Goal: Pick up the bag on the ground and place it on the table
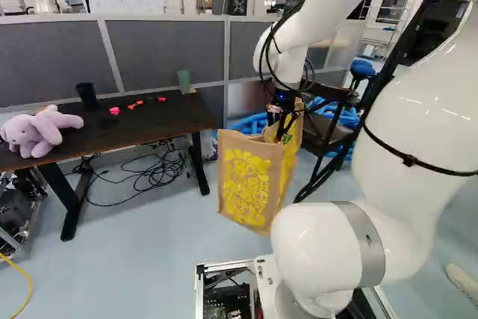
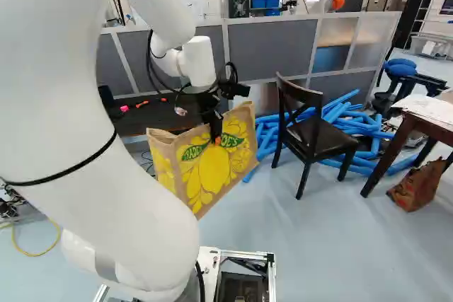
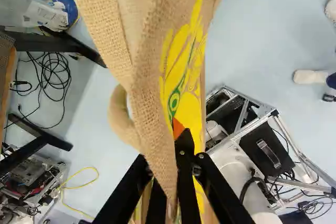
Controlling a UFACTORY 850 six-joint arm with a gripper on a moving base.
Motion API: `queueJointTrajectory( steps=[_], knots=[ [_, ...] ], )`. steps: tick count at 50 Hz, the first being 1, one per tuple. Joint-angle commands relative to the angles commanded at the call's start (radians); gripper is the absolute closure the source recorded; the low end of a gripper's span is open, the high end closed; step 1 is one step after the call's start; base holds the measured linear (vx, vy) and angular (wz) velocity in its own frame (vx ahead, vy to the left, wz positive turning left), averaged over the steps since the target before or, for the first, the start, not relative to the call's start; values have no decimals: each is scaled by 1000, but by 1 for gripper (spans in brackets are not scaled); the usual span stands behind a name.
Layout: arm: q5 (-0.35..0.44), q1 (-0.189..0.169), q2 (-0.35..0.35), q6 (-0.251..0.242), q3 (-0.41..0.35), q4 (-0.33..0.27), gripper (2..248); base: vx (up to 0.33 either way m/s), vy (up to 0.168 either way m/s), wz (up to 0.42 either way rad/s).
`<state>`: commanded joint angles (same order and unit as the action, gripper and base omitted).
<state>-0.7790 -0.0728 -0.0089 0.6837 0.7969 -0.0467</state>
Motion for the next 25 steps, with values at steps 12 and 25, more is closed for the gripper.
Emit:
queueJointTrajectory(
  steps=[12, 25],
  knots=[
    [-63, 3, -21, 0, 25, 0, 228, 0, 0, 0],
    [-127, 5, -40, 0, 56, 0, 228, 0, 0, 0]
  ],
)
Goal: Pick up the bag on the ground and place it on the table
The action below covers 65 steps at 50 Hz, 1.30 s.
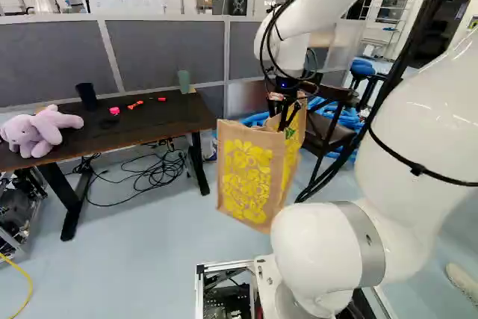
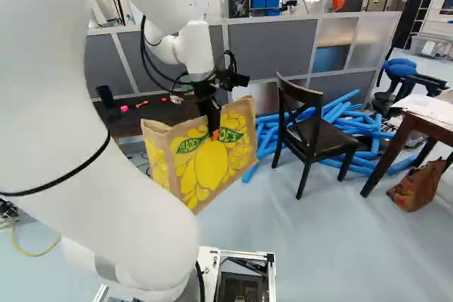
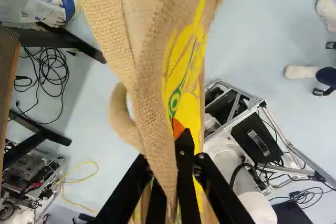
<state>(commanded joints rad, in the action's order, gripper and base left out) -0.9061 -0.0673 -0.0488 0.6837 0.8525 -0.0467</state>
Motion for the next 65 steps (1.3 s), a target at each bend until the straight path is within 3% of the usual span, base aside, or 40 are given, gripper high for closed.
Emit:
queueJointTrajectory(
  steps=[65],
  knots=[
    [-204, 4, -47, 0, 192, 0, 228, 0, 0, 0]
  ],
)
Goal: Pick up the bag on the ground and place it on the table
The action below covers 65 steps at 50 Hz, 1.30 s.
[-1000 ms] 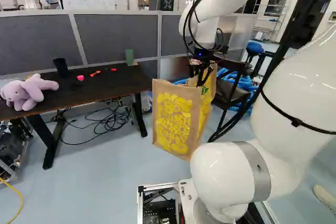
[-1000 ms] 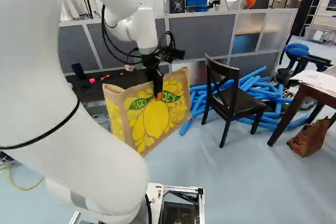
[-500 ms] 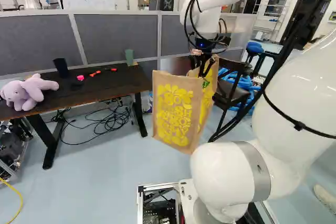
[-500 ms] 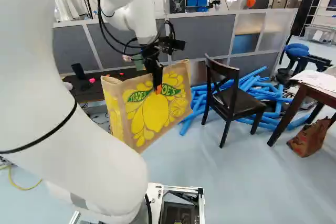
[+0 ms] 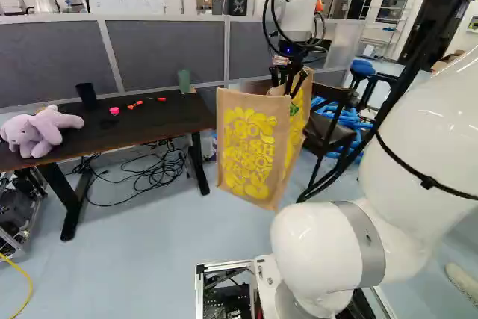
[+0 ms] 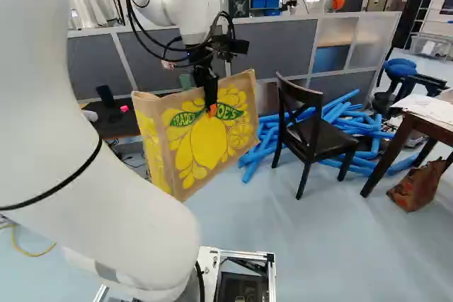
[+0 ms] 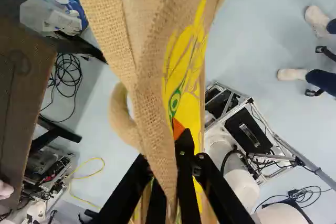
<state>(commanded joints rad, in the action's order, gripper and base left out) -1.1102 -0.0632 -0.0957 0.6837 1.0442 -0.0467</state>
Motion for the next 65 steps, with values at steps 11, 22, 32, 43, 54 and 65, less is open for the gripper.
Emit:
queueJointTrajectory(
  steps=[11, 22, 32, 43, 54, 65],
  knots=[
    [-33, 2, 0, 0, 38, 0, 228, 0, 0, 0],
    [-58, 4, -5, 0, 70, 0, 228, 0, 0, 0],
    [-61, 4, -7, 0, 76, 0, 228, 0, 0, 0],
    [-61, 4, -7, 0, 76, 0, 228, 0, 0, 0],
    [-61, 4, -7, 0, 76, 0, 228, 0, 0, 0],
    [-61, 4, -7, 0, 76, 0, 228, -34, 8, 57]
  ],
)
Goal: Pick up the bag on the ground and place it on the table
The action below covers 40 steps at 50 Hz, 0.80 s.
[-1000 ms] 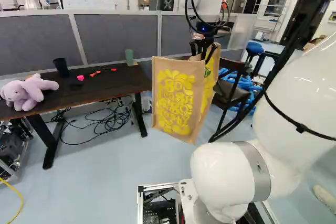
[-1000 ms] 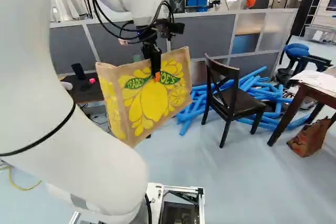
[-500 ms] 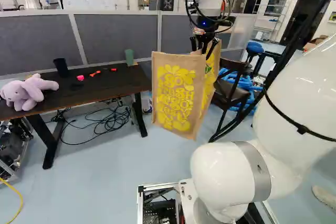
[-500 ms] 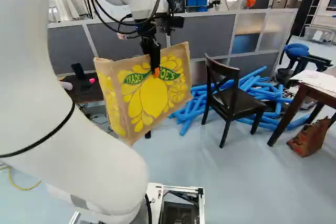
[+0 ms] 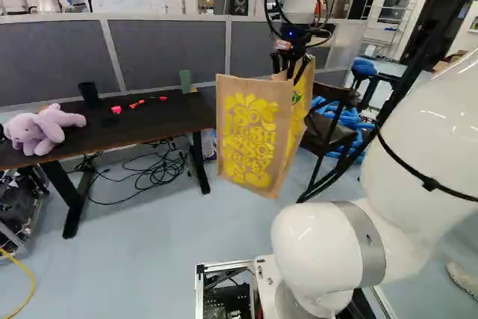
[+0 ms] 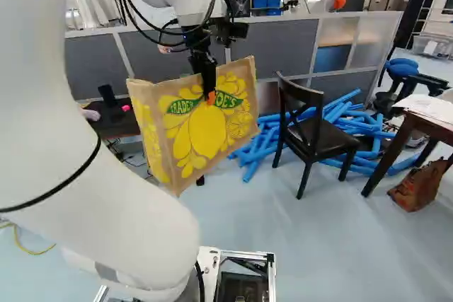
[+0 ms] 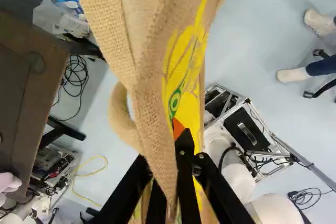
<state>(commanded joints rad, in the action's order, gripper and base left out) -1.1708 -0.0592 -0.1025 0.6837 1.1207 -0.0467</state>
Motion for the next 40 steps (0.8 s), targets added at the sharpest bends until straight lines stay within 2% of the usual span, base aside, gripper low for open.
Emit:
queueJointTrajectory(
  steps=[23, 40],
  knots=[
    [0, 0, 0, 0, 0, 0, 228, 3, 15, 73],
    [0, 0, 0, 0, 0, 0, 228, 33, 65, 305]
  ],
)
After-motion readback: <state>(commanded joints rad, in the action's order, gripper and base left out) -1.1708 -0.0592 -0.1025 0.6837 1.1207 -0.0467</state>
